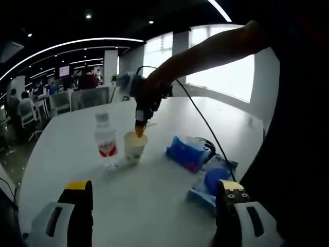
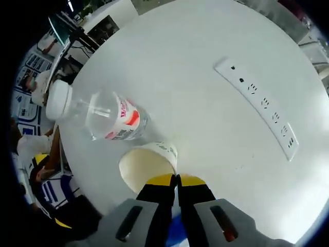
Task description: Arrange the tabletop items into an orderly group along one side of the table until the central work area is clear of visible clutter.
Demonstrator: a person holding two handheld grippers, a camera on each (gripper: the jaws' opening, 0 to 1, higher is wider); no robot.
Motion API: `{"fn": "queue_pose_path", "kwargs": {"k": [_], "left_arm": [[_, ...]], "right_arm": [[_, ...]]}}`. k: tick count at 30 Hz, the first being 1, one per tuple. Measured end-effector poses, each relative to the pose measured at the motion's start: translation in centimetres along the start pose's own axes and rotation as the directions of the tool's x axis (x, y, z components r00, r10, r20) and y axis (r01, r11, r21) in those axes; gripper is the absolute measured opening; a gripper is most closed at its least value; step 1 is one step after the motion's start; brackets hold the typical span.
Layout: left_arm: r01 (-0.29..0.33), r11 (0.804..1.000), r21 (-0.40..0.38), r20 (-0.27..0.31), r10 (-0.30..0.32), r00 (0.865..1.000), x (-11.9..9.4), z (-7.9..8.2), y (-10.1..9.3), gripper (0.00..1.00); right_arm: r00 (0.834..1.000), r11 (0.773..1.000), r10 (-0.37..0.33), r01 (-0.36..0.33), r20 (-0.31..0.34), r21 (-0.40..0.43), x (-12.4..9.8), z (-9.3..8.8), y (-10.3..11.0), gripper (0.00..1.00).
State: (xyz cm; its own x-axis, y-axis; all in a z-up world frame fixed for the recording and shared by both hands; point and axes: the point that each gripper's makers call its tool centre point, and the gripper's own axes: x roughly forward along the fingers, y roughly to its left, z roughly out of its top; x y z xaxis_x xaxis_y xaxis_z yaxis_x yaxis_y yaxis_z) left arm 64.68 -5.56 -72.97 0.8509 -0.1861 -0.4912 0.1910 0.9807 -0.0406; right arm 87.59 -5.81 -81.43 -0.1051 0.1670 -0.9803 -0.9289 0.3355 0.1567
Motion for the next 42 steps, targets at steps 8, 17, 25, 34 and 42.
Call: {"fn": "queue_pose_path", "kwargs": {"k": [8,17,25,34,42], "left_arm": [[-0.001,1.000,-0.003,-0.006,0.001,1.000,0.0,-0.2,-0.1,0.97],[-0.003,1.000,-0.008,0.003,0.003,1.000,0.0,0.0,0.0,0.98],[-0.003,1.000,-0.006,0.000,0.003,1.000,-0.1,0.0,0.0,0.98],[-0.014,1.000,-0.013,0.000,0.014,1.000,-0.3,-0.2,0.2,0.98],[-0.001,1.000,-0.002,-0.005,0.001,1.000,-0.1,-0.1,-0.5,0.99]], "right_arm": [[1.000,1.000,-0.017,0.017,0.013,0.003,0.1,0.4,-0.4,0.00],[0.998,0.999,-0.037,0.037,0.052,-0.003,-0.2,0.9,-0.6,0.00],[0.995,0.999,-0.033,0.033,0.090,0.006,-0.7,1.3,-0.2,0.01],[0.993,0.999,-0.038,0.039,0.109,-0.006,-1.2,1.0,-0.6,0.04],[0.990,0.999,-0.035,0.036,0.135,0.001,-1.9,0.4,-1.1,0.12]]}}
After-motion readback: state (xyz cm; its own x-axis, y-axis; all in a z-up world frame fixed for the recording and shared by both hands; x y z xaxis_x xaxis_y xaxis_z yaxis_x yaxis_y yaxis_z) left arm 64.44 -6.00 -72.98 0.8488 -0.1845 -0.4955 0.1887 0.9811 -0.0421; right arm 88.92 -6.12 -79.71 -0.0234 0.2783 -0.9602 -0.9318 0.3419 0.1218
